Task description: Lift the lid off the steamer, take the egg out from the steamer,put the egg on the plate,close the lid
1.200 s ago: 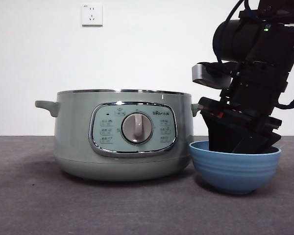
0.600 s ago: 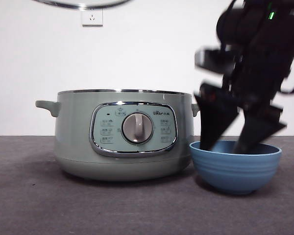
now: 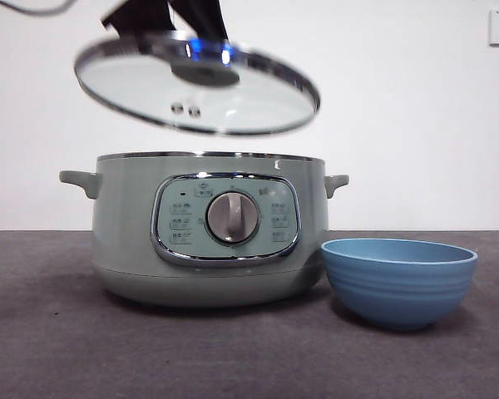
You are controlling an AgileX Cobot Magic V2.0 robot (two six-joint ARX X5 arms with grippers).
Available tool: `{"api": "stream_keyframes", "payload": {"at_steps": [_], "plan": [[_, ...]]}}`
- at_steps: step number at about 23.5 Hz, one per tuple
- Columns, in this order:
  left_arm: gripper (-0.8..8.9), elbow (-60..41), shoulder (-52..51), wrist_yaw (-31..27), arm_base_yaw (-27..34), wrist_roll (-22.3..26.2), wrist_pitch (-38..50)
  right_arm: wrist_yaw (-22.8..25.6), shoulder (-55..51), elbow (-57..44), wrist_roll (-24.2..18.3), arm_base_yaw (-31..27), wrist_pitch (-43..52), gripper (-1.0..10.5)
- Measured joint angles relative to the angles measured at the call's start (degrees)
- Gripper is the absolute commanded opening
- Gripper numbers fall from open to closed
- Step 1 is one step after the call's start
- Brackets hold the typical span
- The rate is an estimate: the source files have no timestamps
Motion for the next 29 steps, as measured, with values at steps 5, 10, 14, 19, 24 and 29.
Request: {"api": "stream_keyframes", "payload": {"at_steps": [5,10,14,19,24,29], "plan": [[-0.08,0.00,5.16,0.00,0.00,0.00,5.18,1.60,-10.25,0.02,1.57,-0.02,-3.04,4.4],[-0.08,0.00,7.04,-0.33,0.00,0.02,5.05,1.60,-11.93,0.20,2.16,-0.02,-5.35,4.4],[-0.08,0.00,7.04,-0.46,0.00,0.02,4.98,1.62,-11.85,0.20,2.16,-0.02,-5.49,4.4],[-0.08,0.00,7.04,-2.89,0.02,0.46,2.32,1.60,-11.80,0.20,2.16,-0.02,-5.66,4.4],[-0.08,0.00,7.04,-3.04,0.07,0.70,1.66,1.60,-11.80,0.20,2.16,-0.02,-5.66,4.4],[-0.08,0.00,7.04,-2.95,0.07,0.85,1.57,1.57,-11.80,0.20,2.16,-0.02,-5.66,4.4]]}}
